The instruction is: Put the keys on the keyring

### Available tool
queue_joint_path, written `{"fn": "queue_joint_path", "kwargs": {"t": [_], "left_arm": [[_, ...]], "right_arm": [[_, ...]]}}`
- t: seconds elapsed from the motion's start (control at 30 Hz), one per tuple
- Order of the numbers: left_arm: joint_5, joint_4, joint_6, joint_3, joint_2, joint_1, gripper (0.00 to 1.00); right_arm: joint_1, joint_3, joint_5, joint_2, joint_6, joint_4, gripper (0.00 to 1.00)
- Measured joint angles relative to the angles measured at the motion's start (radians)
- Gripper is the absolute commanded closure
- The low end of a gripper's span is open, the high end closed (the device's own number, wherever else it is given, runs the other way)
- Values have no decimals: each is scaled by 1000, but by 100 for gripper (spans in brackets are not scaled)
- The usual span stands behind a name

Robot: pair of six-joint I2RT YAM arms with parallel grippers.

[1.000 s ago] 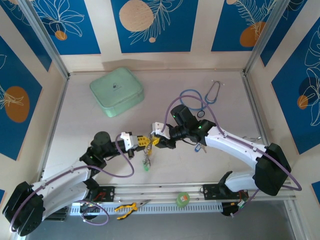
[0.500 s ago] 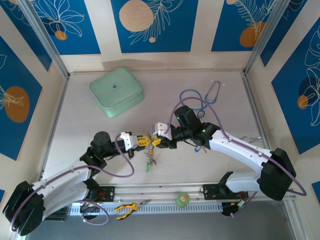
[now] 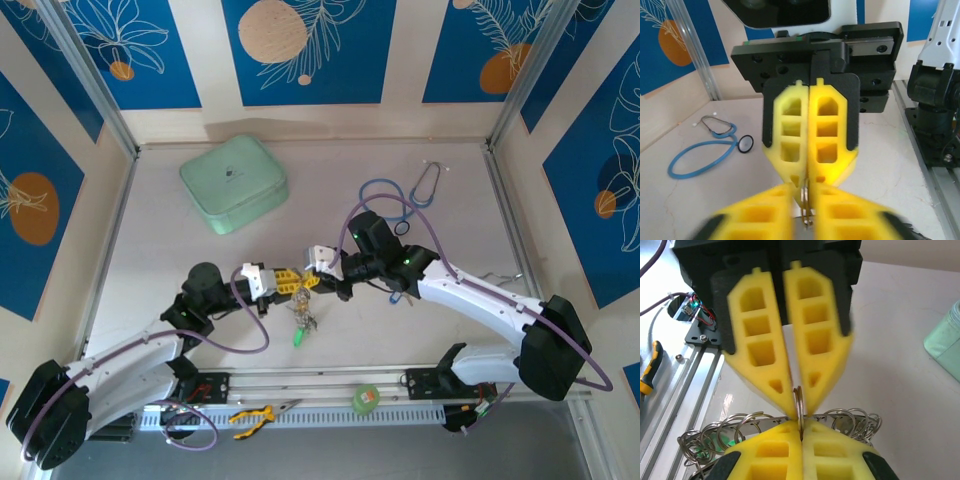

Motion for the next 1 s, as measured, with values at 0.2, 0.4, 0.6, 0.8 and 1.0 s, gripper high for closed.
{"fn": "queue_joint_path", "kwargs": {"t": [0.2, 0.4, 0.6, 0.8, 1.0], "left_arm": [[-37, -121, 68, 21, -41, 0, 65], [-55, -296, 176, 88, -44, 0, 69], [-55, -372, 234, 102, -37, 0, 71], [-53, -378, 237, 102, -16, 0, 79], [-43, -379, 235, 102, -16, 0, 98]], "right_arm": [[20, 74, 105, 37, -75, -160, 100], [55, 161, 208, 71, -142, -293, 100], [98, 217, 274, 93, -172, -360, 100], [130, 249, 299, 117, -176, -378, 100], [143, 276, 327, 137, -175, -388, 100]]}}
